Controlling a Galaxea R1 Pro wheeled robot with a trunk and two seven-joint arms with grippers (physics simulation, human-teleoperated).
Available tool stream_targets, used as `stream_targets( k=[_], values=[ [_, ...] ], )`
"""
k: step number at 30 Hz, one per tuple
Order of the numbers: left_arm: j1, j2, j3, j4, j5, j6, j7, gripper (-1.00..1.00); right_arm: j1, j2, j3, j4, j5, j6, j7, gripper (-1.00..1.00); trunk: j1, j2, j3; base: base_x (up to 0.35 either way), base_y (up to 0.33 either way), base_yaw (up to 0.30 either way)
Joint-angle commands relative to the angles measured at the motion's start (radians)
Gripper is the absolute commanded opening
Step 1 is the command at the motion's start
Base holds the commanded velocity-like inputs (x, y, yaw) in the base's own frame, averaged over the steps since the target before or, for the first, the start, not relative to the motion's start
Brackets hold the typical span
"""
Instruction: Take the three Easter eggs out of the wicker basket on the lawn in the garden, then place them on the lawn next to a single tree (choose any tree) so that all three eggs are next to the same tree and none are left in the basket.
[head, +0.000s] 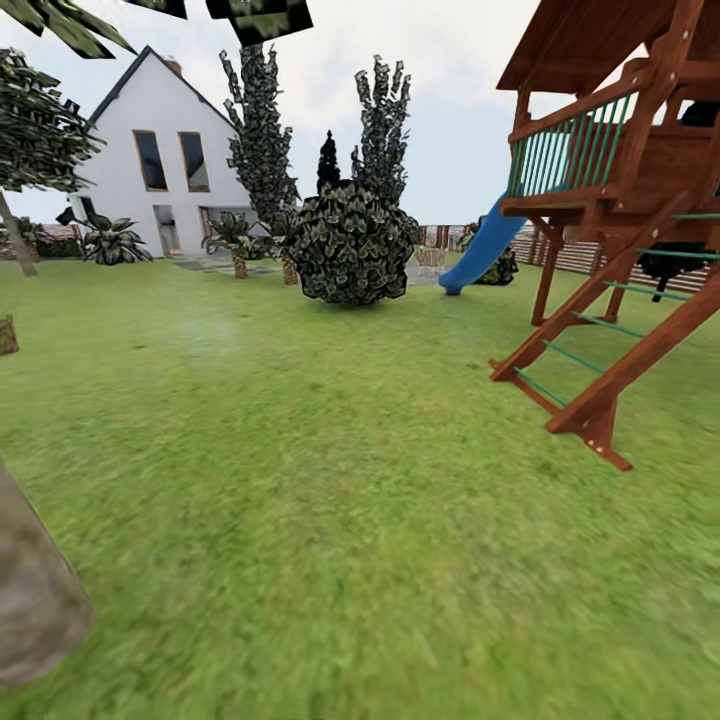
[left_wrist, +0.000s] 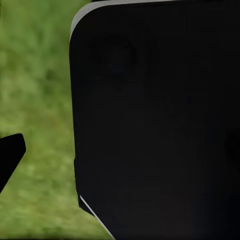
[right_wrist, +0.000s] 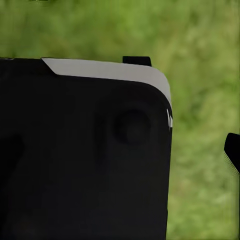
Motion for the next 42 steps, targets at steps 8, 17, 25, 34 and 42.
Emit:
stream_targets(
  k=[8, 17, 25, 34, 42],
  values=[
    [0.001, 0.0, 0.0, -0.002, 0.001, -0.001, 0.0, 1.0, -0.001, 0.0, 0.001, 0.001, 0.001, -0.003, -0.001, 1.0, 0.0, 0.0, -0.001, 0.0, 0.0, 0.289],
    [0.001, 0.0, 0.0, -0.002, 0.001, -0.001, 0.0, 1.0, -0.001, -0.001, 0.002, 0.0, 0.001, -0.002, -0.002, 1.0, 0.0, 0.0, -0.001, 0.0, 0.0, 0.289],
    [0.001, 0.0, 0.0, -0.002, 0.001, -0.001, 0.0, 1.0, -0.001, -0.006, 0.002, 0.0, 0.0, -0.002, 0.001, 1.0, 0.0, 0.0, -0.001, 0.0, 0.0, 0.101],
    [0.001, 0.0, 0.0, -0.002, 0.001, -0.001, 0.0, 1.0, -0.001, -0.006, 0.002, 0.0, 0.0, -0.002, 0.002, 1.0, 0.0, 0.0, -0.001, 0.0, 0.0, 0.002],
    [0.001, 0.0, 0.0, -0.002, 0.001, -0.001, 0.0, 1.0, -0.001, -0.006, 0.001, -0.001, -0.001, -0.002, 0.001, 1.0, 0.0, 0.0, -0.001, 0.0, 0.0, 0.0]
  ],
)
